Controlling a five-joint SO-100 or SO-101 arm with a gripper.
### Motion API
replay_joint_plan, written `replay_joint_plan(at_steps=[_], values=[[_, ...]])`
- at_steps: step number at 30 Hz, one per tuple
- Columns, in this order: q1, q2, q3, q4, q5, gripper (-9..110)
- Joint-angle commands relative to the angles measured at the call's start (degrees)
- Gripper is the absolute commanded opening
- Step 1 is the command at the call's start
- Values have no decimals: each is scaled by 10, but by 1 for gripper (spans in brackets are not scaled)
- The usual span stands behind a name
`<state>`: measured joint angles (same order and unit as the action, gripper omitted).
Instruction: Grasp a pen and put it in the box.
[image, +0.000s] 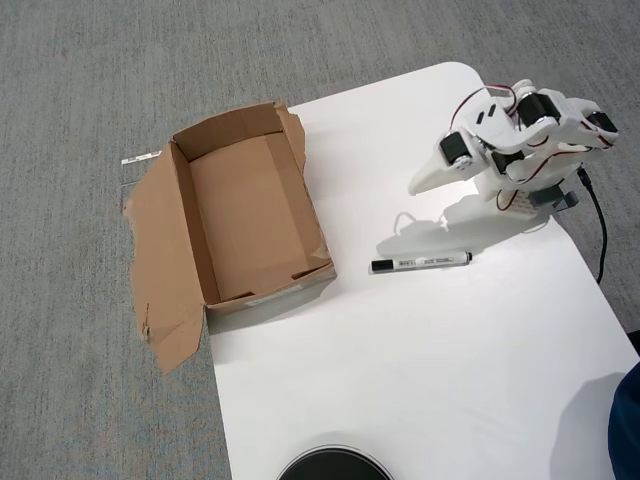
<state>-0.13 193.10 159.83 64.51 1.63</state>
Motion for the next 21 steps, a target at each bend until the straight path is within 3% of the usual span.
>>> replay_joint_plan(at_steps=[1, 11, 21], values=[[-4, 31, -65, -6, -4, 4], [-6, 10, -127, -6, -4, 6], [-39, -214, -286, -6, -4, 6]])
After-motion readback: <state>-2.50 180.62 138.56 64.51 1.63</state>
